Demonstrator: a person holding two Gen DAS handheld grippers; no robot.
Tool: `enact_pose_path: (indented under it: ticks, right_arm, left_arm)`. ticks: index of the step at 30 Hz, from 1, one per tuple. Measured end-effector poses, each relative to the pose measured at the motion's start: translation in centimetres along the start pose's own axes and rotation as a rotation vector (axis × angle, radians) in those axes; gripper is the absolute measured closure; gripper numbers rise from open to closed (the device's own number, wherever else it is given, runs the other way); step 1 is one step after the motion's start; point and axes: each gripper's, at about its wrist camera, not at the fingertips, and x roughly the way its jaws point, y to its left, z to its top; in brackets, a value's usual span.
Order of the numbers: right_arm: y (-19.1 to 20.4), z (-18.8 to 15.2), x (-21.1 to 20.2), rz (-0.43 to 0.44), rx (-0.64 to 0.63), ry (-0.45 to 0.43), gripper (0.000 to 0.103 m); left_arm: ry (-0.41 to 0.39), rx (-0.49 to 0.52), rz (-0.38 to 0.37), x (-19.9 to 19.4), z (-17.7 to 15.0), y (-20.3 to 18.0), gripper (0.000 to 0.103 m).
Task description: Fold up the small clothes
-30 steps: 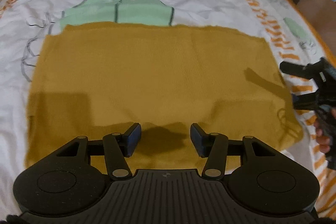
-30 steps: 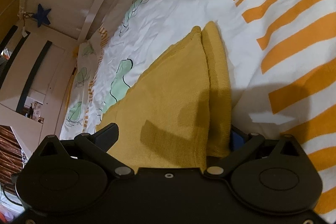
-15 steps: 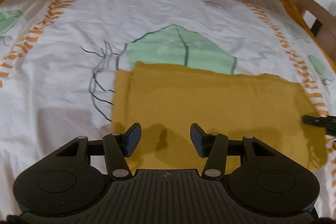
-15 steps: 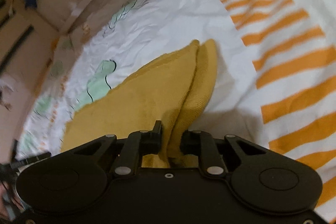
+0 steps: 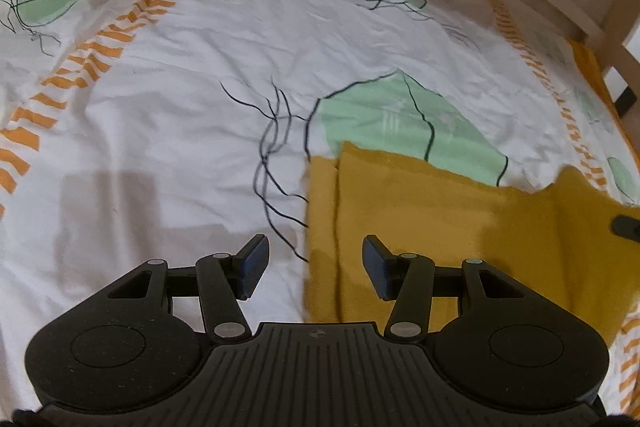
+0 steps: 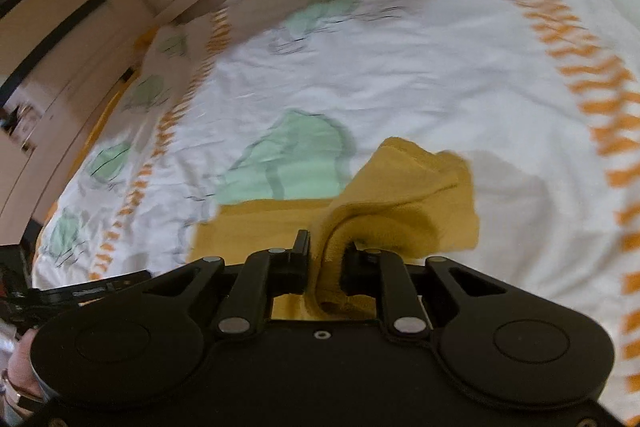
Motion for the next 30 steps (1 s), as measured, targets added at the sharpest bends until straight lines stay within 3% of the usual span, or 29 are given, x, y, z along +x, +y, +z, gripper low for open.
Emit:
enact_pose_path:
  ticks: [7,14,19,21,30]
  right_arm:
    - [8.1,-1.4,6.3,0.074,-0.068,0.071,0.08]
    - [12.9,-4.5,11.9,0.049,-0.135,0.144,0.08]
    - [14.2,-6.3,13.0,-0.012,-0.225,0.141,0.075]
    - [14.6,-6.6,13.0,0.008,-0.246,0.131,0.071]
    - [16.4,-6.4,10.0,0.172,-0.308,0.021,0.069]
  left_arm:
    - [0.008,0.009,0.002,-0.5,0.2,1.8,0.053]
    - [0.041,-0.035,-0.02,-0.1,0.3,3.8,0.053]
    - [0.056,-0.114,-0.059,0.2,0.5,4.7,0.053]
    - [0.056,-0.118,-0.061,0.2,0.5,4.8,0.053]
    - [0.038,-0.141,-0.056,-0.1,0.7,5.2,0.053]
